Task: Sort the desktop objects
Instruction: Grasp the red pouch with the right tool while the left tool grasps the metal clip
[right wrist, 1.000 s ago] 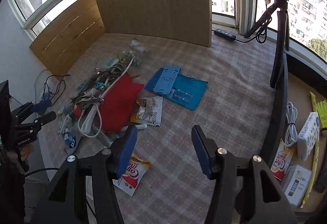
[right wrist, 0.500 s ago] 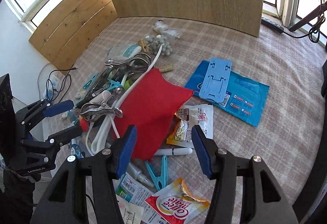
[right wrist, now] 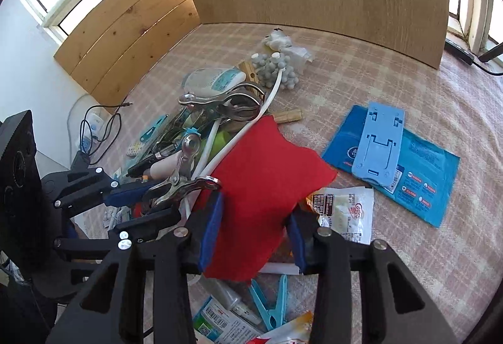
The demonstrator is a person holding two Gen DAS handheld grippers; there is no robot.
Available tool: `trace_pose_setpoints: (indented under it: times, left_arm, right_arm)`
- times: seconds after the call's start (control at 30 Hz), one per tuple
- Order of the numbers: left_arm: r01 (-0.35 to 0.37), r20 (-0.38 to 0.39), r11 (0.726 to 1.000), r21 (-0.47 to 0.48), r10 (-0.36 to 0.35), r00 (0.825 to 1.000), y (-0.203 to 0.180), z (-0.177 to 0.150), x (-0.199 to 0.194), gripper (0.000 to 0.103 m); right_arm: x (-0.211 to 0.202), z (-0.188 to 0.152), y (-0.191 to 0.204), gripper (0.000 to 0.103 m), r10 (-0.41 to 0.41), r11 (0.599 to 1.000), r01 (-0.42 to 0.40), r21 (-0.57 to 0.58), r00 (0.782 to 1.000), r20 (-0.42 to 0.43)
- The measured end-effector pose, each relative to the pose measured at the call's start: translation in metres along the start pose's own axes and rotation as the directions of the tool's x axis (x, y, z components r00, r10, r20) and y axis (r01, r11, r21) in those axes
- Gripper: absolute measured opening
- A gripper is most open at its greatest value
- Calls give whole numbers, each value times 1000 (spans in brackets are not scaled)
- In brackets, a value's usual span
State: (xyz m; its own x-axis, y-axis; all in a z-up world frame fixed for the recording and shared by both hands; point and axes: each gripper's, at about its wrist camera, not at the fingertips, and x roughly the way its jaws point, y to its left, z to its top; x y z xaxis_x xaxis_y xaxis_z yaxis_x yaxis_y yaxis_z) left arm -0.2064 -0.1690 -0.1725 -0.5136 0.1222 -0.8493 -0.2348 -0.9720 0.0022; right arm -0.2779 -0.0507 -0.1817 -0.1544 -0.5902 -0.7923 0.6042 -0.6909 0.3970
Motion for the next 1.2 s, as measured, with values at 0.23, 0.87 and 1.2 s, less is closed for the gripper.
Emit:
trace_pose_setpoints:
  times: [0.23, 0.87, 1.2]
  left_arm:
    - [20, 35, 999, -45, -19, 999, 2, -1, -14, 24]
    - [19, 190, 1000, -2, -19, 982, -44, 29, -88, 24]
    - [107, 225, 981, 161, -142, 964, -142, 94, -79, 24]
  right_arm:
    - [-21, -6, -1, 19, 30, 999, -32, 30, 998, 56]
    - [-139, -28, -8, 16, -17, 1000, 13, 18, 971, 238]
    - [-251, -67, -111, 16, -244, 964, 188, 189, 909, 338]
